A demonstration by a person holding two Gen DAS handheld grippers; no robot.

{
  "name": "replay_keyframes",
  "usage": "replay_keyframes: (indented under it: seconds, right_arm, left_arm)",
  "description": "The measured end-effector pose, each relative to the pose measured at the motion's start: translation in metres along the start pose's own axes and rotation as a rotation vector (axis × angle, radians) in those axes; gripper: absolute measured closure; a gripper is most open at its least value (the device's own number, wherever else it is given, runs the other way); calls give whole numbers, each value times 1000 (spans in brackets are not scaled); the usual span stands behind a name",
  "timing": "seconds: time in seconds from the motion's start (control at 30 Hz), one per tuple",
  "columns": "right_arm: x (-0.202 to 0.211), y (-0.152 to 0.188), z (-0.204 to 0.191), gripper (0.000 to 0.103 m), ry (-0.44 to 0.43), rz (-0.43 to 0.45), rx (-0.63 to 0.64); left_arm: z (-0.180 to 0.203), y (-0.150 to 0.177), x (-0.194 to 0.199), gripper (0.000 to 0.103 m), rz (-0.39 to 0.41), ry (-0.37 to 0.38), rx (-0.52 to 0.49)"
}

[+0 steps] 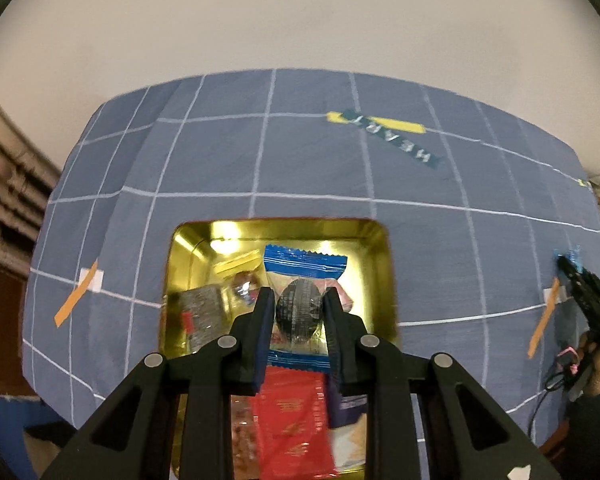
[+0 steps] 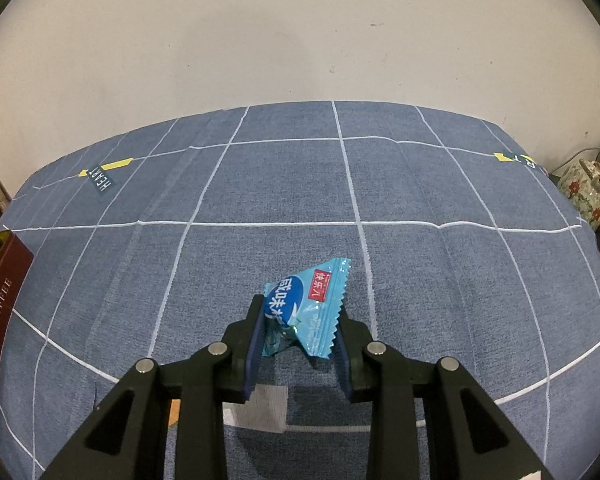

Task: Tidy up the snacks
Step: 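Carry the clear bag into the gold tin and open the left tool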

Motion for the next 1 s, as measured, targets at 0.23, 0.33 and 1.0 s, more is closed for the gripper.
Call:
replay_keyframes:
  seconds: [0.23, 0.33, 1.0]
  right_arm:
    - [0, 0, 0, 72, 2, -1, 3]
    - [0, 0, 0, 72, 4, -1, 7]
    - [1, -1, -1, 72, 11, -3, 17]
  left_arm:
    - [-17, 12, -23, 81, -55, -28, 30]
    - [-22, 17, -32, 81, -69, -38, 30]
    - [-26, 26, -62, 81, -118, -51, 36]
Point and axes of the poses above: each gripper's, at about its wrist camera, not at the fingertips, and x roughly against the way its jaws point, z to its right, y to its underside, the point moved 2 cm from there along -x, roughly the way its jaws point, and after that the axes turned 11 degrees about z, right-handed, at the moved point
